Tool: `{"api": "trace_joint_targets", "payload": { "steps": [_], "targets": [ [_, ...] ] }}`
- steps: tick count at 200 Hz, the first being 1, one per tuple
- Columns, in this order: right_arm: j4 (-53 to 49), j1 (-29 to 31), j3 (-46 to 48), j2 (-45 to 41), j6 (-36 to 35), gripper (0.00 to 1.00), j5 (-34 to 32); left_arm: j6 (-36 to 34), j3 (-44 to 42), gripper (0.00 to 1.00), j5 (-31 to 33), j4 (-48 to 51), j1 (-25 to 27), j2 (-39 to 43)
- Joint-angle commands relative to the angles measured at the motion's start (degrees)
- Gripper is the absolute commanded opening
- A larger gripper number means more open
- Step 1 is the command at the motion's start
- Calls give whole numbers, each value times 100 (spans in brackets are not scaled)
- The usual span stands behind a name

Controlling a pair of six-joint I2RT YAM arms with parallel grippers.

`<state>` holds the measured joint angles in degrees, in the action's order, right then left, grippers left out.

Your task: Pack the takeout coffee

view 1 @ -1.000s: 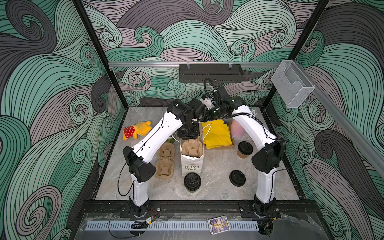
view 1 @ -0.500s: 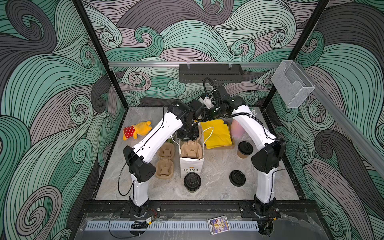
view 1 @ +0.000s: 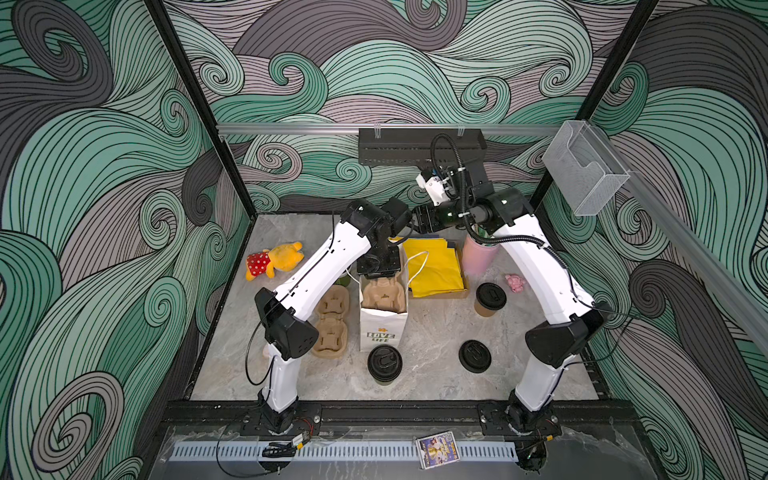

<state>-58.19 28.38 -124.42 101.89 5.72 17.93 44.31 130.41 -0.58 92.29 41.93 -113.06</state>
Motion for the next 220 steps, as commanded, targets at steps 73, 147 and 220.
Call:
{"api": "trace_joint_targets", "payload": {
  "steps": [73,147,220],
  "targets": [
    [-113,-8,615,-944,105,69,-615,-33,83,0,268,1064,105,13],
    [-113,-15,1145,-1440,123,69,-840,-110,-232,0,471,1072,257,-33],
    [-110,-87,1490,-1740,184,70,-962,-110,-463,0,558,1061,272,-99]
  ]
}}
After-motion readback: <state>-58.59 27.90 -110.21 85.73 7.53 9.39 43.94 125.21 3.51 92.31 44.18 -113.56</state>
